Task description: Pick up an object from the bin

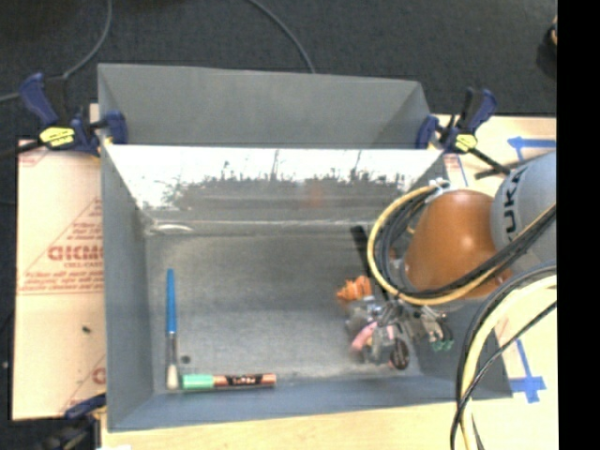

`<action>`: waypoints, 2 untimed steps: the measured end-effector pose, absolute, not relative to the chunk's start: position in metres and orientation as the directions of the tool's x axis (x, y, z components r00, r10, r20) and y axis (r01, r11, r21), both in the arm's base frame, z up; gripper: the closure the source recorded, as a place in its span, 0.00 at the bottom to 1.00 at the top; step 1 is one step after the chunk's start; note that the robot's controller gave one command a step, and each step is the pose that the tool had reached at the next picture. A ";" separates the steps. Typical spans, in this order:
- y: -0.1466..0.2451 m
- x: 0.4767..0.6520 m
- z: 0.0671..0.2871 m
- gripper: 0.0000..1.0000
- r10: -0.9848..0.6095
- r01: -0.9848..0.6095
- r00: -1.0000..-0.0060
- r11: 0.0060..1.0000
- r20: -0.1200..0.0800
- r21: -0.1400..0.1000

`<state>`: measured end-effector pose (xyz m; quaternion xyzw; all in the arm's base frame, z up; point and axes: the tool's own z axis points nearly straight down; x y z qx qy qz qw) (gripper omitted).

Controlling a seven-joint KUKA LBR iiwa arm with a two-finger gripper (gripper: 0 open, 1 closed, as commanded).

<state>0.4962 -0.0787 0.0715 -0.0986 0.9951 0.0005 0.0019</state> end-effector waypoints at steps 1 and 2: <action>-0.079 0.496 0.071 1.00 -0.196 -0.196 -0.981 0.981 -0.004 0.001; -0.079 0.496 0.071 1.00 -0.196 -0.196 -0.981 0.981 -0.004 0.001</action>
Offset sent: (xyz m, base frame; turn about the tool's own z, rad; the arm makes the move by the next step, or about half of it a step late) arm 0.0000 0.0000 0.0000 0.0000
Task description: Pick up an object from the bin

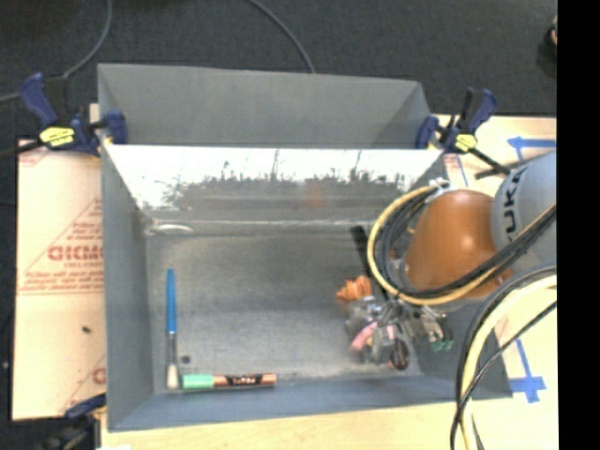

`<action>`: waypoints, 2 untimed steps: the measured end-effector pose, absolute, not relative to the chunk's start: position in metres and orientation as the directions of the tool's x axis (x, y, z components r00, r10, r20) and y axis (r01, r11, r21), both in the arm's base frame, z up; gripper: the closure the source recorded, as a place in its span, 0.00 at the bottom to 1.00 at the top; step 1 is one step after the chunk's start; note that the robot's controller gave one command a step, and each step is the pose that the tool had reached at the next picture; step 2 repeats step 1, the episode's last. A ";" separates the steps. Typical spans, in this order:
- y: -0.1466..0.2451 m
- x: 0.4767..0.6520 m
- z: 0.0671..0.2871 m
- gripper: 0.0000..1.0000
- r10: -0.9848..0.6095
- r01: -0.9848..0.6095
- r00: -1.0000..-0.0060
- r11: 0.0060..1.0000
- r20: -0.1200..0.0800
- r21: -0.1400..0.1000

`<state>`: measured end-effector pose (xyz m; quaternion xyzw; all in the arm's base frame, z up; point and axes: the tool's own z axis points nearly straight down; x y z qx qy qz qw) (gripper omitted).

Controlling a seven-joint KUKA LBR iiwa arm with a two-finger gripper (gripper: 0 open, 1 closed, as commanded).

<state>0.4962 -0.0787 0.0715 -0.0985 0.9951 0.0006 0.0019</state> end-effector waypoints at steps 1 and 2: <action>-0.079 0.496 0.071 1.00 -0.196 -0.196 -0.981 0.981 -0.004 0.001; -0.079 0.496 0.071 1.00 -0.196 -0.196 -0.981 0.981 -0.004 0.001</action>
Offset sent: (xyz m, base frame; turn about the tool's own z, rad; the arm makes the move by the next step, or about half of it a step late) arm 0.0000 0.0000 0.0000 0.0000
